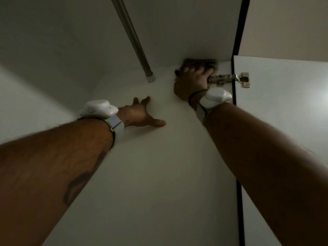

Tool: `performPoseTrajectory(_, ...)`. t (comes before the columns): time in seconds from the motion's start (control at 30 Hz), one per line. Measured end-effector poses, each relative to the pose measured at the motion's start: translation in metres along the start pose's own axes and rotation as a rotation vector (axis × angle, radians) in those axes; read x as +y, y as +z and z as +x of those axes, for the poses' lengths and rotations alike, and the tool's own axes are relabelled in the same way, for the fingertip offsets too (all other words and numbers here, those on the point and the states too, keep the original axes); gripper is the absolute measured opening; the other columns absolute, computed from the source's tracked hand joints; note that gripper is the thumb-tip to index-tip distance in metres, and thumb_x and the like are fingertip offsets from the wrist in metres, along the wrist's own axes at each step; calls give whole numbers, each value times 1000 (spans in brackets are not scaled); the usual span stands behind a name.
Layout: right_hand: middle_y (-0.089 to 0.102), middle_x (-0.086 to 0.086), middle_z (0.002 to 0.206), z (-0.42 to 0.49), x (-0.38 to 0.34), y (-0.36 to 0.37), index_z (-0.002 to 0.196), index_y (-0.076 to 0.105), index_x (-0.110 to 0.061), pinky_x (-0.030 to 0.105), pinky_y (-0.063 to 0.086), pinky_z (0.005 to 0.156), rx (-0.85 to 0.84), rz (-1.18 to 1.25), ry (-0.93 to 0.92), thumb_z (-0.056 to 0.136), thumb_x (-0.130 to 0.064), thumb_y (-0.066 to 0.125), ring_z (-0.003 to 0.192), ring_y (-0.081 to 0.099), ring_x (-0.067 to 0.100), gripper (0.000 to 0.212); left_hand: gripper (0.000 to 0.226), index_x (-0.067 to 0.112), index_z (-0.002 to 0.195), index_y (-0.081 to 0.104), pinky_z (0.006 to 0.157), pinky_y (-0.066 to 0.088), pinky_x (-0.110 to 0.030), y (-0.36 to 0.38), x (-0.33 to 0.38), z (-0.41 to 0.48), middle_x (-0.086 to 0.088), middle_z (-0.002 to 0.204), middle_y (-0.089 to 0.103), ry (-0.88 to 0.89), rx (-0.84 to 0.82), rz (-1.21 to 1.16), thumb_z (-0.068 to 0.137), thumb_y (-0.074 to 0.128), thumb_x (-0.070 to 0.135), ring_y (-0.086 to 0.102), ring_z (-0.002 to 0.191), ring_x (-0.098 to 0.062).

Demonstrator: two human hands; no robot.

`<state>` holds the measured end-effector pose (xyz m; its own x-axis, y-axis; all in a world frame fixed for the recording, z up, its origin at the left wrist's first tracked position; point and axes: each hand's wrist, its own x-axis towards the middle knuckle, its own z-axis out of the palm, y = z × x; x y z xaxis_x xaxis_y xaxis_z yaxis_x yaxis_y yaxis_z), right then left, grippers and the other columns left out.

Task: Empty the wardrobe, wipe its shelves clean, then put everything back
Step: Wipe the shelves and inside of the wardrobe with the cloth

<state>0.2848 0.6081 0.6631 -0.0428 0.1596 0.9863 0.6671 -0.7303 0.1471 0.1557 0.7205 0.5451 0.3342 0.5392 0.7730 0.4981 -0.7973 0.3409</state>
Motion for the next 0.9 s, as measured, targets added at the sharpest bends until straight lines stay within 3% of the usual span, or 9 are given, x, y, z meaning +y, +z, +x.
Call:
performPoseTrajectory(0.13,19,35,158,19,20,-6,153,22,8,73,18,110,-106,-39,350,106,-50,27,144,18,58,74,148,41,158,-10,124,16,-54,4,-2,2,-2,168,-15,-6,11,-24,39,63,93,5,154,-37)
performPoseTrajectory(0.23,21,34,158,29,3,-13,154,27,4,76,17,109,-161,-6,458,108,-47,24,143,19,59,68,139,38,159,-9,124,12,-53,3,0,-3,-2,168,-15,-15,27,-33,53,65,89,3,154,-38)
performPoseTrajectory(0.3,27,33,156,24,-18,-6,153,28,2,74,16,111,-105,-40,319,106,-45,30,143,22,57,67,132,36,160,-8,124,11,-52,3,1,-7,-3,168,-15,-12,37,-57,63,68,84,0,154,-39)
performPoseTrajectory(0.4,35,17,158,2,-42,12,155,31,-12,62,15,119,20,83,-261,99,-43,38,145,26,44,64,131,34,160,-8,124,9,-51,5,-1,-6,-5,168,-14,6,51,-52,65,68,83,-1,154,-38)
performPoseTrajectory(0.47,31,9,161,-11,-43,16,157,29,-17,57,9,122,15,155,-455,100,-46,36,148,22,39,64,132,31,161,-7,125,8,-49,5,-3,-5,-7,168,-11,31,56,-43,65,68,83,0,155,-34)
performPoseTrajectory(0.53,30,10,162,-15,-32,21,157,28,-17,57,6,122,64,178,-332,100,-44,34,148,20,40,63,130,29,161,-5,125,7,-48,6,-4,-10,-6,168,-10,35,67,-52,67,68,81,1,155,-31)
performPoseTrajectory(0.63,20,28,161,-34,-25,28,155,24,3,68,-3,117,119,102,161,99,-40,30,148,12,51,71,130,29,161,-4,126,9,-49,7,-14,-17,-5,168,-11,9,56,-56,67,69,81,2,156,-27)
performPoseTrajectory(0.67,15,31,161,-43,-30,29,154,22,7,70,-5,115,123,75,245,99,-40,27,149,8,53,72,132,31,160,-5,126,10,-49,6,-24,-19,-5,168,-12,-16,42,-57,65,70,82,2,156,-26)
performPoseTrajectory(0.9,5,36,160,-44,-109,31,154,8,9,72,8,116,-2,84,290,105,-48,26,147,3,57,78,140,34,160,-6,125,13,-47,9,-114,-33,-3,168,-12,-113,17,-97,55,69,88,3,156,-24)
